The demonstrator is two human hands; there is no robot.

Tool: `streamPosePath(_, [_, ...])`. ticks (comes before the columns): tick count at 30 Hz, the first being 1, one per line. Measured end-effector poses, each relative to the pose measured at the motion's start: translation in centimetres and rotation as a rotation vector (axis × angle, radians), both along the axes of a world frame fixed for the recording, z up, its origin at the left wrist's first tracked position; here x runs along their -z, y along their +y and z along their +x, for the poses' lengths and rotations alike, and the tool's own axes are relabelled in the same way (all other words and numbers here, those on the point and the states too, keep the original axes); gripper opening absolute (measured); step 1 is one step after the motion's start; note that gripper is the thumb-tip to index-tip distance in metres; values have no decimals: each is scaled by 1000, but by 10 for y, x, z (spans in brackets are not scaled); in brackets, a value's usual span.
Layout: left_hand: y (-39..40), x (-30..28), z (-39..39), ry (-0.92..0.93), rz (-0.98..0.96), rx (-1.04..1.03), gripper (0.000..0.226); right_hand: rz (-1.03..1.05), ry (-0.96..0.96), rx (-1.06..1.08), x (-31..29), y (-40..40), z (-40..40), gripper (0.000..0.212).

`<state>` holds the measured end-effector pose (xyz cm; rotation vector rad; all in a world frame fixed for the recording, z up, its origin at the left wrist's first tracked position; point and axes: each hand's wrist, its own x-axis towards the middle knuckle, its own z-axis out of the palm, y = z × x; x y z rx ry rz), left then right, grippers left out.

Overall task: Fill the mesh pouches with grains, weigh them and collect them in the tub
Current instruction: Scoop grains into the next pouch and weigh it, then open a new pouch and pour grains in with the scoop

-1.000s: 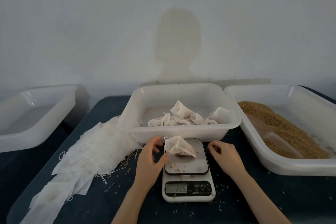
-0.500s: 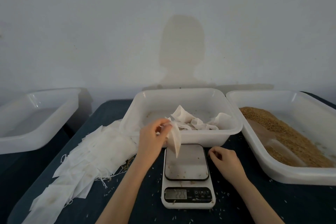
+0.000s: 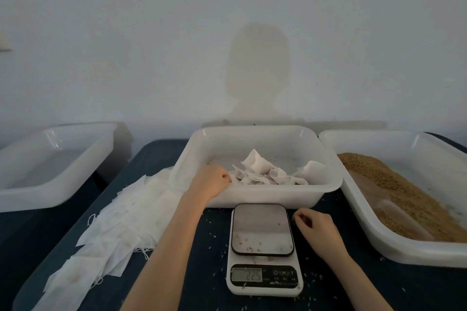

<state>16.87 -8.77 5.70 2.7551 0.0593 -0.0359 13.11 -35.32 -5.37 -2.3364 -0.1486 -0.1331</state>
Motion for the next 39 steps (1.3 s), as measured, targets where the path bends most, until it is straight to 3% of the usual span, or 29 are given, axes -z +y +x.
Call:
streamPosePath(3, [4, -4, -8, -47, -95, -12, 38, 4, -6, 0, 0, 0, 0, 18])
streamPosePath(8, [28, 1, -35, -458, -125, -138, 18, -10, -19, 2, -1, 1, -1, 19])
streamPosePath(11, [53, 21, -56, -625, -71, -281, 19, -22, -25, 6, -2, 2, -2, 18])
streamPosePath(15, [83, 63, -77, -481, 127, -324, 13, -45, -50, 3, -3, 3, -4, 19])
streamPosePath(18, [99, 94, -87, -271, 330, -199, 35, -53, -61, 12, -5, 4, -5, 19])
streamPosePath(21, [102, 102, -92, -306, 298, -155, 26, -43, -65, 26, -6, 4, -7, 19])
streamPosePath(27, [99, 94, -97, -341, 109, -222, 26, 99, -103, 41, -10, 4, -12, 29])
streamPosePath(32, [92, 72, -111, -570, -36, -301, 21, 110, -149, -10, -29, 18, -23, 31])
streamPosePath(35, [80, 46, -118, -654, -363, -340, 15, 71, -149, -109, -48, 40, -36, 26])
streamPosePath(37, [67, 31, -122, -609, -698, -383, 20, 21, -128, -197, -61, 60, -48, 24])
streamPosePath(39, [51, 25, -123, -539, -910, -413, 17, 34, -161, -283, -71, 80, -63, 21])
